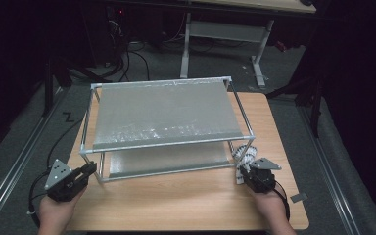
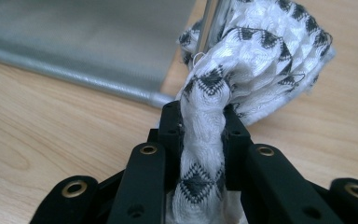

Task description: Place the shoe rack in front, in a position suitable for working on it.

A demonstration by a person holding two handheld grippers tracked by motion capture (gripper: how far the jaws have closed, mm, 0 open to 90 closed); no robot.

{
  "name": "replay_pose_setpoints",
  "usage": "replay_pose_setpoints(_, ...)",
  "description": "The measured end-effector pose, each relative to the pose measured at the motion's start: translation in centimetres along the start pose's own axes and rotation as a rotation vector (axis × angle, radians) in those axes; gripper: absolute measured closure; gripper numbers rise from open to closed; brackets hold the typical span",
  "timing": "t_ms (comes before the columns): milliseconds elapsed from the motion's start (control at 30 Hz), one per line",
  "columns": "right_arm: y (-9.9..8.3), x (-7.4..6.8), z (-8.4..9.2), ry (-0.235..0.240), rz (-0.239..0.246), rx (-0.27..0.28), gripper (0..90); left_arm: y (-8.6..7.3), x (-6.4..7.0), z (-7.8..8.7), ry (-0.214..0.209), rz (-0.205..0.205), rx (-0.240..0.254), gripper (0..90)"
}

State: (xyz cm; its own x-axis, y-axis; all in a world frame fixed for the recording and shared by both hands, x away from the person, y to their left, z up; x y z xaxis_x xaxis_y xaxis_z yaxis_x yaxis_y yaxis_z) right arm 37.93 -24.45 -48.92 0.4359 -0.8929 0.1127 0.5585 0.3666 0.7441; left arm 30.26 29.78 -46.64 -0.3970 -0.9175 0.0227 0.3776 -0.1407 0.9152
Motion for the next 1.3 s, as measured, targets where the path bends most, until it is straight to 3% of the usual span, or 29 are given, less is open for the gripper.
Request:
replay_pose_setpoints(167, 1.1, 0.0, 1.4, -0.022, 0.014, 0.060, 75.3, 0.0, 0.0, 0.0, -0.002, -0.003, -0.001, 80.8)
replay_pose_setpoints(567, 4.4, 0.7, 6.4, -0.076, 0.016, 0.277, 75.1, 0.0, 0.1, -0.1, -0.003, -0.005, -0.002, 80.8)
replay_pose_setpoints(667, 4.6, 0.8, 6.7, -0.075, 0.012, 0.292, 75.1, 0.0, 0.1, -0.1, -0.003, -0.005, -0.002, 80.8)
replay_pose_setpoints(800, 4.2, 0.8, 6.2, -0.067, 0.015, 0.269, 75.1, 0.0, 0.1, -0.1, -0.003, -0.005, -0.001, 80.8)
replay_pose_setpoints(1300, -0.2, 0.2, 0.2, 0.044, 0.029, -0.001, 75.2, 0.0, 0.1, 0.0, -0.004, -0.008, -0.004, 80.8)
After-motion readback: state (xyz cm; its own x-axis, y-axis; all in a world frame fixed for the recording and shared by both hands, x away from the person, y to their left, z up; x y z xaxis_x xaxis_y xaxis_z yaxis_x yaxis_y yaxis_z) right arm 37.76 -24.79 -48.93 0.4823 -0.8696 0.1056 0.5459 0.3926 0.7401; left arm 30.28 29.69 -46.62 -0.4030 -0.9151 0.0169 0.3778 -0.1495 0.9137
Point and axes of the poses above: each handheld gripper's, and its own axes: z roughly backward along the jaws, y roughly out of its top, x roughly to its right, the point moved 3 cm from there along -z, roughly forward along the jaws
